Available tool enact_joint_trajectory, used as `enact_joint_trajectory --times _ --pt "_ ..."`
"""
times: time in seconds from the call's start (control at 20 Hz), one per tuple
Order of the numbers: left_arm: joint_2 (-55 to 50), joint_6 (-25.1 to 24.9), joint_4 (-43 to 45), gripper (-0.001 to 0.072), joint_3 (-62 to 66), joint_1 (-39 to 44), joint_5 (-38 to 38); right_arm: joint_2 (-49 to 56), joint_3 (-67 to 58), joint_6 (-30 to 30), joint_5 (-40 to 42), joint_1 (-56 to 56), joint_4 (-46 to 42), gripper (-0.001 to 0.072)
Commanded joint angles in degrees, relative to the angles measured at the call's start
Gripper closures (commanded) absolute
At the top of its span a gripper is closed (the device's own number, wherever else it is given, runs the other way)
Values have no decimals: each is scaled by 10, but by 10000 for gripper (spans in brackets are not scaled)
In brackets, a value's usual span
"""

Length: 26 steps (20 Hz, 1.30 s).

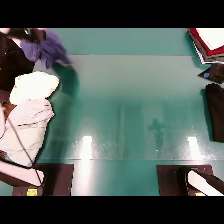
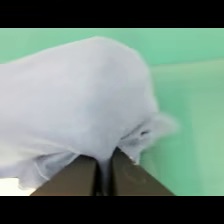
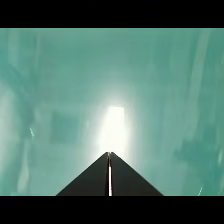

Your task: Fold the shirts.

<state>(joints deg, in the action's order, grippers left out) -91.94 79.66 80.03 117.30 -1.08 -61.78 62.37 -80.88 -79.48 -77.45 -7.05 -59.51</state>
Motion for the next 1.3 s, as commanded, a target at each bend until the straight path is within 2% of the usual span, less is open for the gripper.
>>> enact_joint_trajectory --times 0.0,0.15,0.25,0.5,0.55,0.6,0.75,0.9,1.0,1.15,1.25 --pt "139 -36 -69 681 6 77 -147 1 -87 0 -2 0 -1 696" --pt "203 -36 -72 680 -17 165 -173 1 -143 0 -6 0 -1 696" --pt "208 -35 -72 680 -46 222 -177 1 -169 0 -13 0 0 696" --pt "156 -34 -73 671 -203 320 -101 1 -191 0 -31 0 0 696" --pt "138 -31 -73 393 -230 325 -76 1 -191 0 -42 0 0 695" --pt "117 -16 -77 15 -248 324 -65 1 -191 0 -53 0 0 695" --pt "81 -1 -76 0 -249 294 -99 1 -191 0 -72 0 0 696" --pt "98 -2 -76 0 -253 221 -156 1 -191 0 -72 0 0 695" --pt "113 -2 -92 0 -297 174 -159 1 -191 0 -72 0 0 696" --pt "122 -32 -155 0 -419 128 -93 1 -191 0 -72 0 0 695" --pt "118 -42 -204 0 -492 114 9 1 -191 0 -72 0 0 695"
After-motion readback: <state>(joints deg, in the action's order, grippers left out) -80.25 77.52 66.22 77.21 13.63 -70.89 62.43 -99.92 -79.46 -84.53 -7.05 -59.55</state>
